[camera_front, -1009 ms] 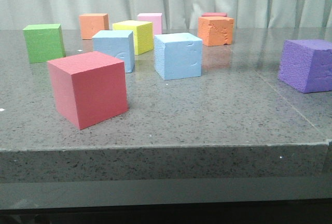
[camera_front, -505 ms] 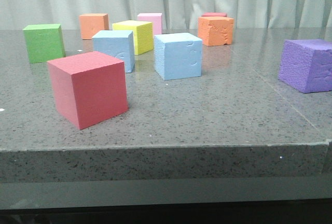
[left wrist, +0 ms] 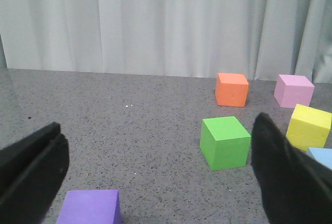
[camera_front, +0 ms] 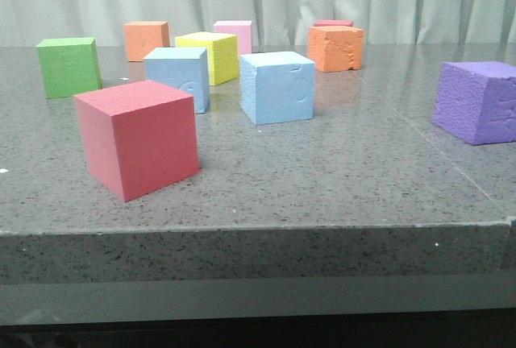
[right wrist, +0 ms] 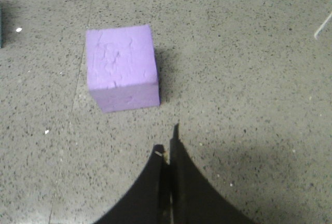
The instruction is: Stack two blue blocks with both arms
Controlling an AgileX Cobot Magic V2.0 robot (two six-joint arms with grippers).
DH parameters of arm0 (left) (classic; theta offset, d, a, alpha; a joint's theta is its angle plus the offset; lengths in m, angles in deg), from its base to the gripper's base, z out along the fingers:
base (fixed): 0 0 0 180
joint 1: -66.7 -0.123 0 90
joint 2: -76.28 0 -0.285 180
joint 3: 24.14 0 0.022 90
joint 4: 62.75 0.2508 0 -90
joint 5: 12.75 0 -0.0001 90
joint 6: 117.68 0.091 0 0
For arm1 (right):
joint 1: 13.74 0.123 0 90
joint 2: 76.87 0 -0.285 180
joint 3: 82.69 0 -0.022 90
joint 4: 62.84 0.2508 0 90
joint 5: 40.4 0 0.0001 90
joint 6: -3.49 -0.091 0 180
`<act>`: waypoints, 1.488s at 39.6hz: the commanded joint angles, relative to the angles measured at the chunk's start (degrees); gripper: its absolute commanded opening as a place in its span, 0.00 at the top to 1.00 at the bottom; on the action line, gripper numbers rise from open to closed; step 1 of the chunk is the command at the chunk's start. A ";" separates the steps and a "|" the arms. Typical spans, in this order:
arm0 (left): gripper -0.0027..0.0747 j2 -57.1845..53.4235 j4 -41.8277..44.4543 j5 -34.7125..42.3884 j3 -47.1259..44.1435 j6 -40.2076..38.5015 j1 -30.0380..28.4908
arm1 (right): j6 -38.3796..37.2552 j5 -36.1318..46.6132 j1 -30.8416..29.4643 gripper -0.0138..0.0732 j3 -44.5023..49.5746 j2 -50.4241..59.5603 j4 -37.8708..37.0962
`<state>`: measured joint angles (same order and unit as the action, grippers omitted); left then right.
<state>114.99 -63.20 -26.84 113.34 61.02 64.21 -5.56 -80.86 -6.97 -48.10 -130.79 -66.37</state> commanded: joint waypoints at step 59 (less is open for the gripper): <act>0.07 51.05 -3.42 -13.40 41.64 0.24 29.02 | 0.55 17.10 -0.31 0.92 14.92 20.10 0.79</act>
<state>163.54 -64.55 -39.08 148.96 61.12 92.76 -5.34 -68.25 -6.97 -31.78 -110.55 -65.45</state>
